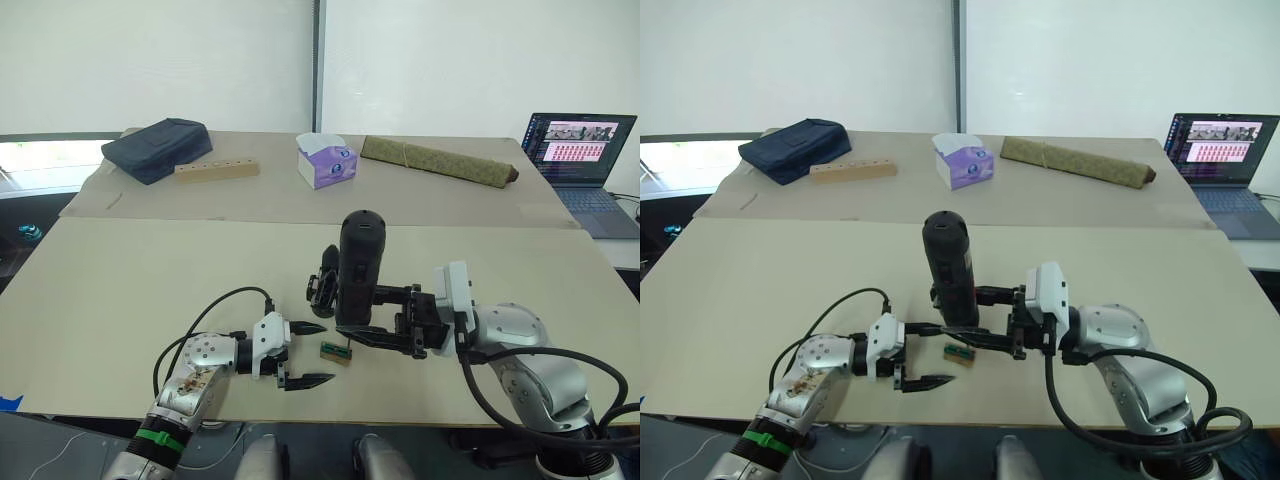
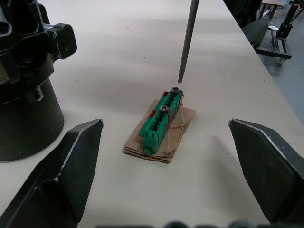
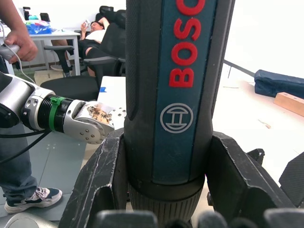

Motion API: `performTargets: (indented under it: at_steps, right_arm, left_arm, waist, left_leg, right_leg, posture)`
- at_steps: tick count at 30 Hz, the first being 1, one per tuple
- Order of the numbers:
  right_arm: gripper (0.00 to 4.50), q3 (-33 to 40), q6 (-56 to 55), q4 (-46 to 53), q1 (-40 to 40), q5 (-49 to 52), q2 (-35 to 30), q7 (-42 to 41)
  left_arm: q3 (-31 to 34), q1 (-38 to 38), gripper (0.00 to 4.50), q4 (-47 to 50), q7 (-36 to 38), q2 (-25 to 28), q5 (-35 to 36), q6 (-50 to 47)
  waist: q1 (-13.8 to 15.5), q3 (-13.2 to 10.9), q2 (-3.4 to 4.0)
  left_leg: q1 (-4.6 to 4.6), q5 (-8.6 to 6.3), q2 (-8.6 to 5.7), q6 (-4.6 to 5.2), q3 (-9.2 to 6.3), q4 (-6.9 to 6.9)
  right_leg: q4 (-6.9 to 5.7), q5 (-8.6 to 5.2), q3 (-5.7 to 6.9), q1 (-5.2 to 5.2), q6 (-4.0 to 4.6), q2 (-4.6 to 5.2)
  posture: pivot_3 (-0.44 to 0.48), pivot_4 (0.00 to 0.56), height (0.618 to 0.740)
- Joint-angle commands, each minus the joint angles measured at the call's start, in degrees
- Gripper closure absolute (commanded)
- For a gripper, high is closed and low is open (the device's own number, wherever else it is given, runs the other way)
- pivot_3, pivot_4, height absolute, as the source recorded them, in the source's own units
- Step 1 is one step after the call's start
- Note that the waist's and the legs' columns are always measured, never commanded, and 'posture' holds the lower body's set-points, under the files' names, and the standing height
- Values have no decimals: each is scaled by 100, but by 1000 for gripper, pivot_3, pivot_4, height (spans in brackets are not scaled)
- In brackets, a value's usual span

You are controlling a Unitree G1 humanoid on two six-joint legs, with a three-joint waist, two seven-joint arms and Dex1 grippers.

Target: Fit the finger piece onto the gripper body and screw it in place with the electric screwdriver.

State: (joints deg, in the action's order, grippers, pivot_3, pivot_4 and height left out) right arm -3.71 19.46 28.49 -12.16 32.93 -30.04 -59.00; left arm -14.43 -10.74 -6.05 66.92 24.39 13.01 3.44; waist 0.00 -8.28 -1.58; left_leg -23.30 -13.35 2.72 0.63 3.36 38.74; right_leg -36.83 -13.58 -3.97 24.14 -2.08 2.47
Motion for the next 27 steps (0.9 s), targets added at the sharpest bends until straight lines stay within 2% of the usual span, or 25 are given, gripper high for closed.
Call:
performTargets:
  at_steps: [1, 27]
  right_arm:
    - [2600, 77, -129, 132, -117, 162, 25, 10]
    - [2600, 10, -183, 61, -181, 79, 28, -2]
  left_arm:
    - [-248, 172, 0, -158, 6, -10, -138, -147]
    - [-251, 203, 0, -110, -19, 11, -130, -197]
  waist:
    - [0, 0, 0]
    - [-4, 0, 0]
  left_leg:
    - [0, 0, 0, 0, 0, 0]
    - [0, -1, 0, 0, 0, -1]
  right_leg:
    - [0, 0, 0, 0, 0, 0]
    - [2, 0, 0, 1, 0, 0]
  posture:
    - [0, 150, 740]
    - [0, 150, 740]
